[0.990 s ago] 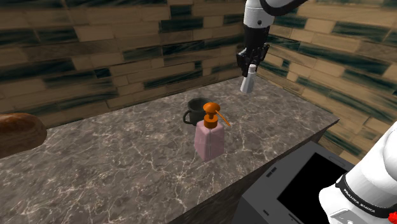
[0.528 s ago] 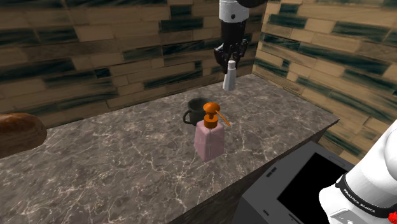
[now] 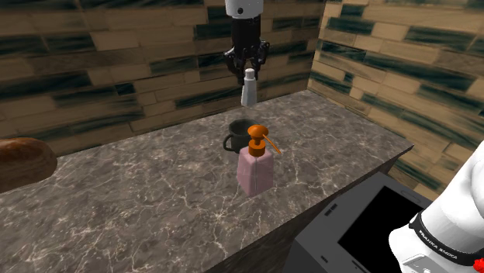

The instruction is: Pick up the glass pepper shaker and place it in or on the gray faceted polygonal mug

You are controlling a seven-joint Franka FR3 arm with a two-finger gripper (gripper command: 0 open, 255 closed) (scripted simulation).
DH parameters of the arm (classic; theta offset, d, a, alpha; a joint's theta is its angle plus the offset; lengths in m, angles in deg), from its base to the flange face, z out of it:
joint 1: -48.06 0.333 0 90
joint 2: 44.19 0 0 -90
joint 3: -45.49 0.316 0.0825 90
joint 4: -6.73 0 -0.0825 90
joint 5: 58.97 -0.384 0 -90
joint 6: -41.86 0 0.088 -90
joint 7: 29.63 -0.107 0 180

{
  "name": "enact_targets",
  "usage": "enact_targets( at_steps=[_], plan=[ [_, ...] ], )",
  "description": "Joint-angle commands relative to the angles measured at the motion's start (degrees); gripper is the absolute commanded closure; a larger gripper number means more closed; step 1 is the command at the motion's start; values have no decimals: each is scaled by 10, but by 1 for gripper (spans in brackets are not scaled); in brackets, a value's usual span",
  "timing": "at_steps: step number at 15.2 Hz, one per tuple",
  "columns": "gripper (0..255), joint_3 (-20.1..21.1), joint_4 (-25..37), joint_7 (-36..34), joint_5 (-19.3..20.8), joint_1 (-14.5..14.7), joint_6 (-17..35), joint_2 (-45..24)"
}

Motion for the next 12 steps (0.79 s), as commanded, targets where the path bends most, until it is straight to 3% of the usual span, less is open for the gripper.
enact_targets(
  at_steps=[1,12],
  plan=[
    [255,8,63,-19,13,14,-20,-47],
    [255,5,-25,-28,15,10,65,-45]
  ],
)
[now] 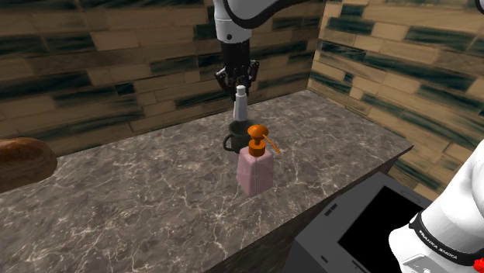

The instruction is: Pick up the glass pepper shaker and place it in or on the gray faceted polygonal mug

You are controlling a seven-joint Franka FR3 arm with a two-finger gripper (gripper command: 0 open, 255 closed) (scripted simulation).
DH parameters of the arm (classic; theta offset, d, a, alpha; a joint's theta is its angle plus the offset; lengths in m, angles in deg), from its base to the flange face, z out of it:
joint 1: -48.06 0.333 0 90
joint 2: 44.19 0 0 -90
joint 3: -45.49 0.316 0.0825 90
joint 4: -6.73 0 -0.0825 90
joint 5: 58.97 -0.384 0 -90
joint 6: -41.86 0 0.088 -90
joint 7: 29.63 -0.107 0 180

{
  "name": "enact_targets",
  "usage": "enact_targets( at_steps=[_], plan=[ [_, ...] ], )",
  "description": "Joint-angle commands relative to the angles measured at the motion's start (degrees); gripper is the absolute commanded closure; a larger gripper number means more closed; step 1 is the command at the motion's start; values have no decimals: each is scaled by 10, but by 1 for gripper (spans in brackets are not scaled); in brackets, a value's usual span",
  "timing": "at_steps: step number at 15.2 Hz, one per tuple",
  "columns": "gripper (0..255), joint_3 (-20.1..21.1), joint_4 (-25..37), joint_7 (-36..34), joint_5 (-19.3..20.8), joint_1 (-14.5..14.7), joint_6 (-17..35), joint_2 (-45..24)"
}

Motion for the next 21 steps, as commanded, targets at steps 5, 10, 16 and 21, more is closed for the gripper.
enact_targets(
  at_steps=[5,10,16,21],
  plan=[
    [255,-1,-38,-7,4,-1,43,-6],
    [255,-2,-56,-10,6,-1,65,-10],
    [255,-2,-56,-10,6,-1,65,-10],
    [0,-2,-56,-10,6,-1,65,-10]
  ],
)
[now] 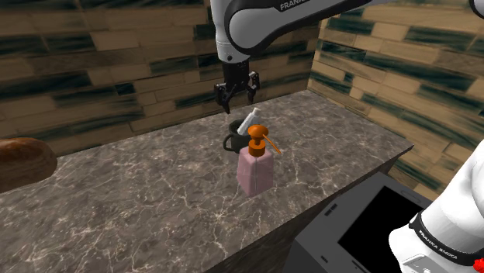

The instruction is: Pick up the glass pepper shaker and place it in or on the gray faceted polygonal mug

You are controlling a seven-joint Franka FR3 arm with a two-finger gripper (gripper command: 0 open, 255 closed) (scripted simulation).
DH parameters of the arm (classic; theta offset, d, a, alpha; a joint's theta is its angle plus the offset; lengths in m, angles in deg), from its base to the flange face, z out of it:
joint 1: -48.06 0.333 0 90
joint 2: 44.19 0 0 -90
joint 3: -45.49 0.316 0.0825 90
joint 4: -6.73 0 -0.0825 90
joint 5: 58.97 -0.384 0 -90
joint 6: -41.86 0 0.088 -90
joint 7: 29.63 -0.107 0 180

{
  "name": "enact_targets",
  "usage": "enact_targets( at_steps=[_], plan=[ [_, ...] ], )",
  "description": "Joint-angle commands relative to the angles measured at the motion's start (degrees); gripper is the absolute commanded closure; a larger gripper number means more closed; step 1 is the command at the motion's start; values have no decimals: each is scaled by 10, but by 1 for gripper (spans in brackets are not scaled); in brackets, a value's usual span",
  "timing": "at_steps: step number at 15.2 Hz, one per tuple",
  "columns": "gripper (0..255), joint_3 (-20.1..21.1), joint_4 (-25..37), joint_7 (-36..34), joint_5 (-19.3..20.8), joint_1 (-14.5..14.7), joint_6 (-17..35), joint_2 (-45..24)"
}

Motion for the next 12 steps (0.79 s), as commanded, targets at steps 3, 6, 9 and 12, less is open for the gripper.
enact_targets(
  at_steps=[3,6,9,12],
  plan=[
    [0,2,31,3,-3,3,-36,5],
    [0,4,63,4,-5,5,-70,7],
    [0,4,63,4,-5,5,-70,7],
    [0,4,63,4,-5,5,-70,7]
  ],
)
